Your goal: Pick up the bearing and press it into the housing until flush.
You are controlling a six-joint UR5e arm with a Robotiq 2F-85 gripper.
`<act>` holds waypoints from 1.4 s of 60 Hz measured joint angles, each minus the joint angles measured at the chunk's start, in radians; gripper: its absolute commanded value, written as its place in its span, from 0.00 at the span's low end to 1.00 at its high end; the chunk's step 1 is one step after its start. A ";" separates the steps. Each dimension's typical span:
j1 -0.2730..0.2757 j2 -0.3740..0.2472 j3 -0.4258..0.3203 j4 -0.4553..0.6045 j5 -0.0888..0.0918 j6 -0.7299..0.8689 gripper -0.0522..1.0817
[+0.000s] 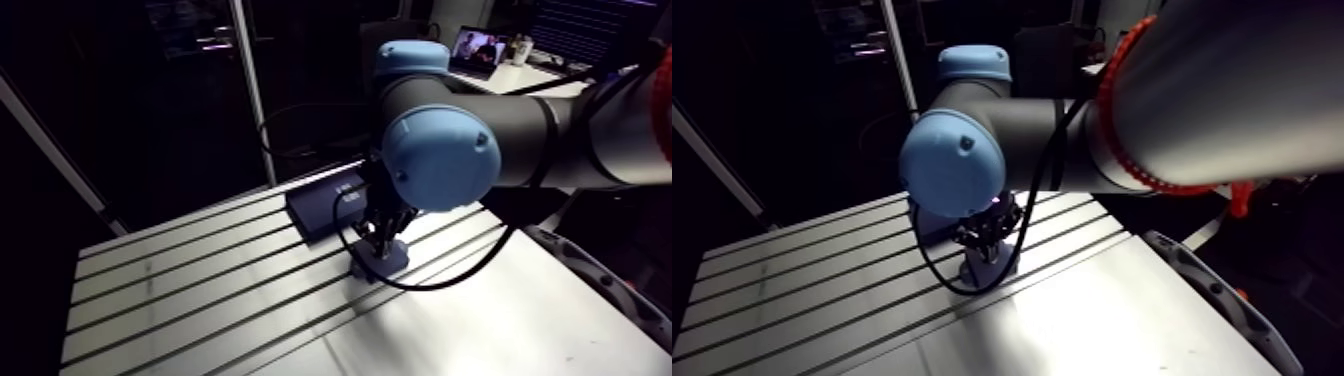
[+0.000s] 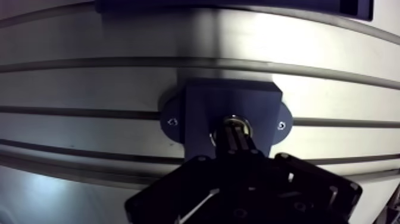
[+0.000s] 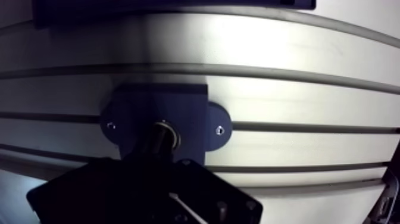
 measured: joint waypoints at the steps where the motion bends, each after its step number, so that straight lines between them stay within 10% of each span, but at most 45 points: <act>1: 0.000 0.000 0.000 0.000 0.000 0.000 0.93; 84: 0.001 -0.004 -0.006 0.006 0.004 -0.006 0.93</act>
